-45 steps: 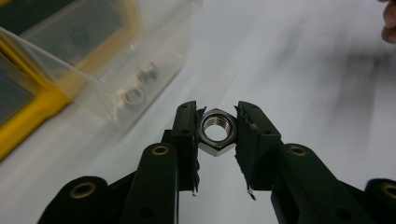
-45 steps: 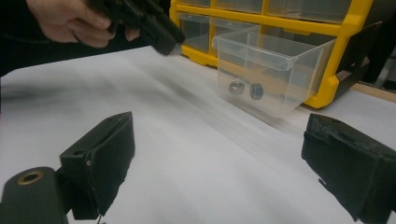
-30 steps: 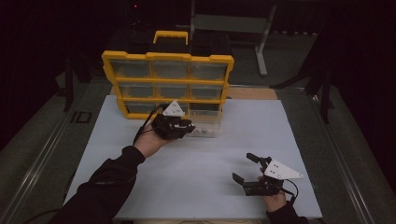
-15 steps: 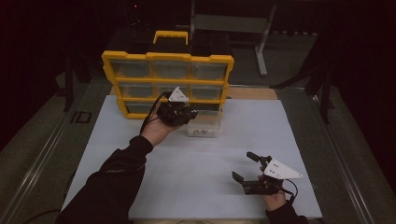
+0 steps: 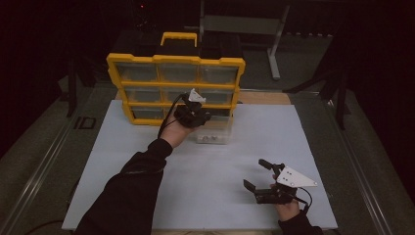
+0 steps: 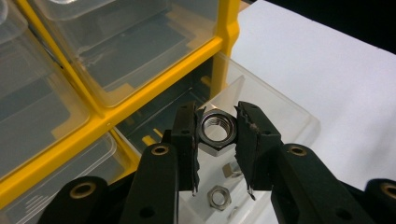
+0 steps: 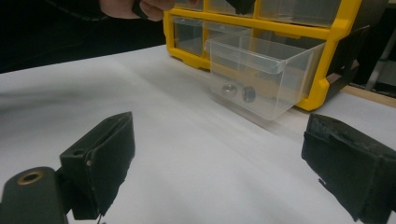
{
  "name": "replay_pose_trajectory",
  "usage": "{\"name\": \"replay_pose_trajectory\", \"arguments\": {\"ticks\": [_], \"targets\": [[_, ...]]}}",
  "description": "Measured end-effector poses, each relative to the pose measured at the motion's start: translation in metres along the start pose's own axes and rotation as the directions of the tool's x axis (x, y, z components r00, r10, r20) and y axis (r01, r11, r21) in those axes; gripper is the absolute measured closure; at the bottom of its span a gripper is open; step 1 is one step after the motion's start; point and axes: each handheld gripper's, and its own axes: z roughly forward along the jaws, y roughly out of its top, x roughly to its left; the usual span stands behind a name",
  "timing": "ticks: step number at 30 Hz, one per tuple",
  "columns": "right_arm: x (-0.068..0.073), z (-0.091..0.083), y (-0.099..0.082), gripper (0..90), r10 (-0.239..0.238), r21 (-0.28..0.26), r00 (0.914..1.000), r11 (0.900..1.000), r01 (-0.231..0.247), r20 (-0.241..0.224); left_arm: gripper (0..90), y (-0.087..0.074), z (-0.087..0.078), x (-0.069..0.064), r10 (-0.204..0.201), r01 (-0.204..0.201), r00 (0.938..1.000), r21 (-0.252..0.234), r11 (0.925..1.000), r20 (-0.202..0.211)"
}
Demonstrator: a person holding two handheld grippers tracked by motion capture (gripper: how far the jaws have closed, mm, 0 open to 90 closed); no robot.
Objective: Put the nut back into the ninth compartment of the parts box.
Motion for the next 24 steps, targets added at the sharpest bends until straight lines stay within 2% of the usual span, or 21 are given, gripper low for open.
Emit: {"name": "replay_pose_trajectory", "arguments": {"ticks": [4, 14, 19, 24], "targets": [[0.0, 0.0, 0.0, 9.8, 0.001, 0.002, 1.0, 1.0, -0.001, -0.003, 68.8, -0.001, 0.008, 0.0, -0.013, 0.013, 0.9997, 0.016, 0.9998, -0.019], [0.0, 0.0, 0.0, 9.8, 0.004, 0.002, 1.0, 1.0, -0.004, -0.007, 68.8, -0.006, 0.026, 0.0, -0.038, 0.039, 0.9992, 0.084, 0.9957, -0.015], [0.0, 0.0, 0.0, 9.8, 0.009, 0.007, 0.9999, 0.9999, -0.009, -0.008, 68.7, -0.005, 0.033, 0.0, -0.069, 0.07, 0.9975, 0.116, 0.9907, -0.012], [0.0, 0.0, 0.0, 9.8, 0.01, 0.008, 0.9999, 0.9999, -0.009, -0.009, 68.8, -0.006, 0.041, 0.002, -0.106, 0.107, 0.9942, 0.163, 0.9808, -0.018]]}}
